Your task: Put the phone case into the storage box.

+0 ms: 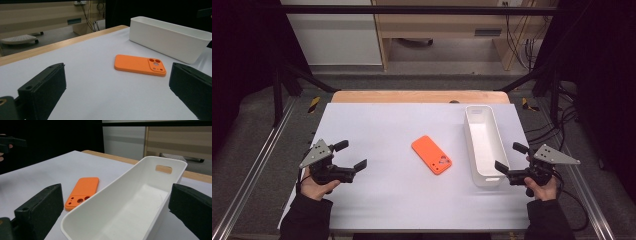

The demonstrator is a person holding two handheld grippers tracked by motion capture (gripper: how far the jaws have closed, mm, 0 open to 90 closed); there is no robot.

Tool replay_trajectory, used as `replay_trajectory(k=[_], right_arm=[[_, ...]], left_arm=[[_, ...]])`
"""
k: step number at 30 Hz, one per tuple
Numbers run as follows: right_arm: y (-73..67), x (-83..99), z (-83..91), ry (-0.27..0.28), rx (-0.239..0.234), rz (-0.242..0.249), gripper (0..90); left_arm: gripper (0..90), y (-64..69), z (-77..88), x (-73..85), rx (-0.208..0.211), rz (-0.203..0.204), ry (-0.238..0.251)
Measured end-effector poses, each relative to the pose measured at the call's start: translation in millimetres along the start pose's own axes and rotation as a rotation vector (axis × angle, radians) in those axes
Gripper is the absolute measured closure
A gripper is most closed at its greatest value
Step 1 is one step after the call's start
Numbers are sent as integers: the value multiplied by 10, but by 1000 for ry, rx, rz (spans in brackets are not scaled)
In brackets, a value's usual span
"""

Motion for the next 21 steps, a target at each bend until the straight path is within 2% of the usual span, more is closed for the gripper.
replay_trajectory(k=[21], right_arm=[[-8,8,-8,-9,-6,8,4]], left_arm=[[9,60,-73,-39,3,-13,-29]])
Point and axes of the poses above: each handheld gripper's, and its own axes: z roughly backward along the jaws, x roughly out of its underside, y roughly to its right, the point moved 4 cm from there along -z, roughly forward along the jaws, and after that the axes turned 14 degrees about y, right-handed, at the moved point
